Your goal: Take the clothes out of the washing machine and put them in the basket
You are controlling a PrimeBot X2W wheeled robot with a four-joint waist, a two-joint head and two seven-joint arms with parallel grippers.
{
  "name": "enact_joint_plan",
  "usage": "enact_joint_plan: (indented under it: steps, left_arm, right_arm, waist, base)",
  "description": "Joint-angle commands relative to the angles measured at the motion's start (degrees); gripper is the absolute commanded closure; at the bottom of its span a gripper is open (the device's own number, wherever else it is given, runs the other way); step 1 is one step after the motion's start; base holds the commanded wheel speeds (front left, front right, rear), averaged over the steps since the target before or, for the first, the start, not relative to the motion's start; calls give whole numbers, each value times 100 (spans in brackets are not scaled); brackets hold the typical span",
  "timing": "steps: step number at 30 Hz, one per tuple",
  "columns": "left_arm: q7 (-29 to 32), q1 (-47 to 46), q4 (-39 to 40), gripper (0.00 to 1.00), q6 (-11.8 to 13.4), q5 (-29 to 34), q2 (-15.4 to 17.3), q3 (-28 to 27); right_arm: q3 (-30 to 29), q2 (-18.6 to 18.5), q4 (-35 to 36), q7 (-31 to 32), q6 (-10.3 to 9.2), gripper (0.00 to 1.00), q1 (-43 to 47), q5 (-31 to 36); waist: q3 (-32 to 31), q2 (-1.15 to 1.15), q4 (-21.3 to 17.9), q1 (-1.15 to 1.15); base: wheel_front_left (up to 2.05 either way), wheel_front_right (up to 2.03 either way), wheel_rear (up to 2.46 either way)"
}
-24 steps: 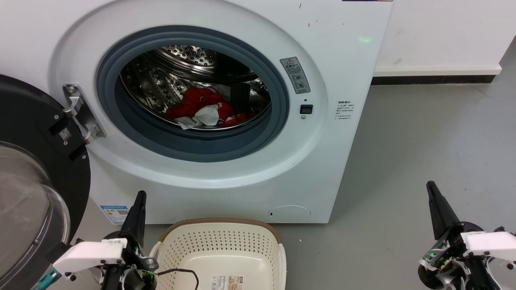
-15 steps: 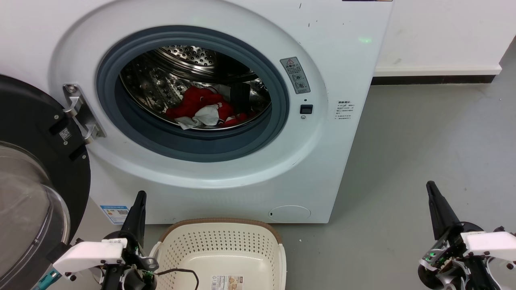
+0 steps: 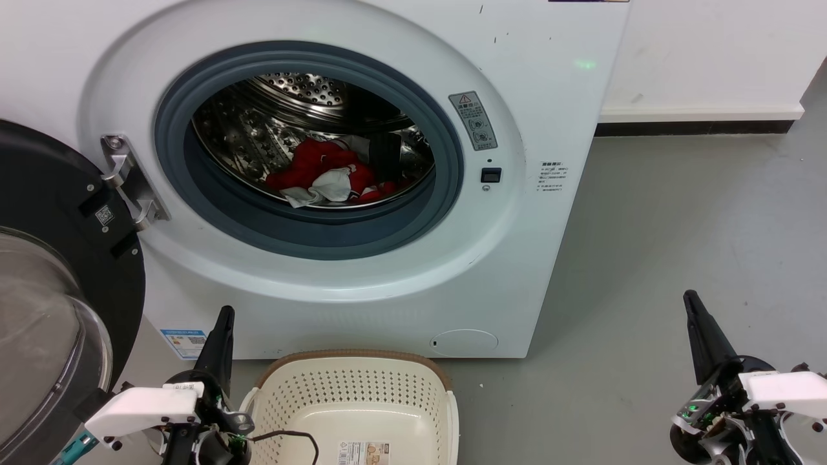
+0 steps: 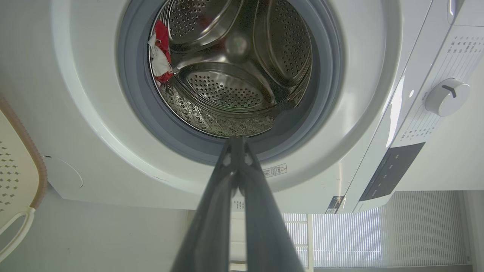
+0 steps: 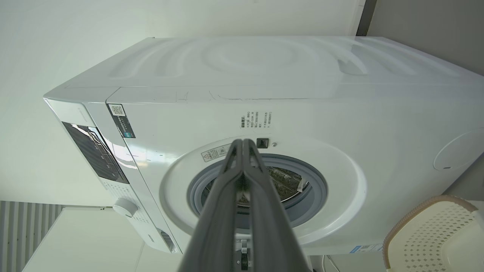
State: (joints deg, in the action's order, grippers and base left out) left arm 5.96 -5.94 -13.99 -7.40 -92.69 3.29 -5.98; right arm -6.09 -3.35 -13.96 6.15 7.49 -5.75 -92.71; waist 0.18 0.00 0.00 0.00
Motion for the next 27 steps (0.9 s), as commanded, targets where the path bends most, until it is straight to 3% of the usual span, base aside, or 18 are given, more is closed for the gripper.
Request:
enact_joint_plan:
  steps: [1,6,7,18,27]
  left_arm:
    - [35,-43,-5,100,-17,17,-4,-18]
    - [0,-1,2,100,0,2,-2,-1]
    - [-9,18,-38,0,2,1,-9,6]
    - [-309,-8,125,0,0,367,1,239]
    - [-538,-51,363,0,-2,1551,14,304]
  right_arm:
    - [-9,22,-13,10,0,100,-81,30]
    - [-4,1,2,-2,0,100,0,1]
    - [2,3,-31,-5,0,0,21,-1]
    - [194,10,161,-305,0,0,139,410]
    - [187,15,415,-536,0,0,200,1811]
  waist:
    - [0,0,0,0]
    - [0,0,0,0]
    - [0,0,0,0]
    - [15,0,-1,0]
    - [29,0,14,0]
  base:
    - [0,0,0]
    - [0,0,0]
    - [0,0,0]
    - [0,0,0]
    - [0,0,0]
